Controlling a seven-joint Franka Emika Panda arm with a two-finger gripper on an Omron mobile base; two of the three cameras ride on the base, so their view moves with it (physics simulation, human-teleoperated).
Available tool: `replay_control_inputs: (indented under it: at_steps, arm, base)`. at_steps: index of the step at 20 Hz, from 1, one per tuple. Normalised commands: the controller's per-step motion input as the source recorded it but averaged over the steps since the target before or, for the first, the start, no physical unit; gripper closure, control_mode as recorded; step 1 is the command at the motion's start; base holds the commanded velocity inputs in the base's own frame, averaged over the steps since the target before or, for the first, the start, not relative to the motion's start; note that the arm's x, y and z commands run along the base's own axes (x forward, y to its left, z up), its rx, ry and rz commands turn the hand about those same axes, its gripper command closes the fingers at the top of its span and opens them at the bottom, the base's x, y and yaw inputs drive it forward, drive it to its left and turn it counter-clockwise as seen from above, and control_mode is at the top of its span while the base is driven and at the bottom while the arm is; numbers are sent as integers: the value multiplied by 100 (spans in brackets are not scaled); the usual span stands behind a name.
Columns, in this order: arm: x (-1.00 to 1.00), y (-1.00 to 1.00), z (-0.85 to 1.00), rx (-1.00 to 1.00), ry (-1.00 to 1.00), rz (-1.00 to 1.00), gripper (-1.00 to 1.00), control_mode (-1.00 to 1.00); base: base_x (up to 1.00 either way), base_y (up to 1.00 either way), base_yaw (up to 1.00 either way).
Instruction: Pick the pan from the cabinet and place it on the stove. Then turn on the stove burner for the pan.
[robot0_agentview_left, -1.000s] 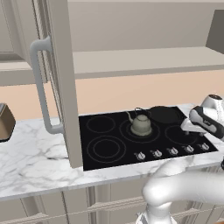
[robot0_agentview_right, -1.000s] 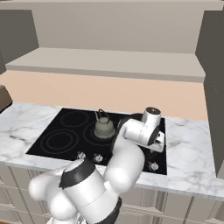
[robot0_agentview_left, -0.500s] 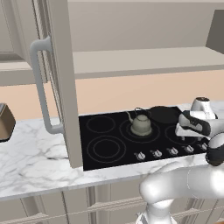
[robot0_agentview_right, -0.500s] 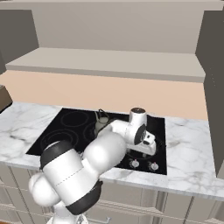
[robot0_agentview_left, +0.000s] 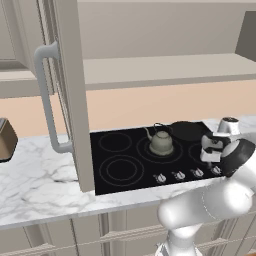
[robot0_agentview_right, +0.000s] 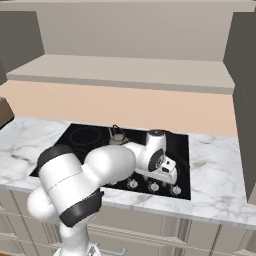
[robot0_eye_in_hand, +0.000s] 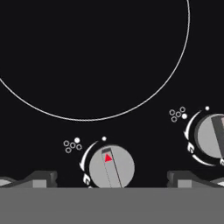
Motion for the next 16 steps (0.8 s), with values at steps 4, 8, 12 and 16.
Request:
replay_control_inputs:
  at_steps: [4,8,12,16]
  arm:
    - [-19,0,-6,0,0,0,-100,-100]
    - [-19,0,-1,0,0,0,-100,-100]
    - [-17,3,0,0,0,0,-100,-100]
    - [-9,29,0,0,0,3,-100,-100]
  base:
    - [0,0,0]
    - [0,0,0]
    - [0,0,0]
    - [0,0,0]
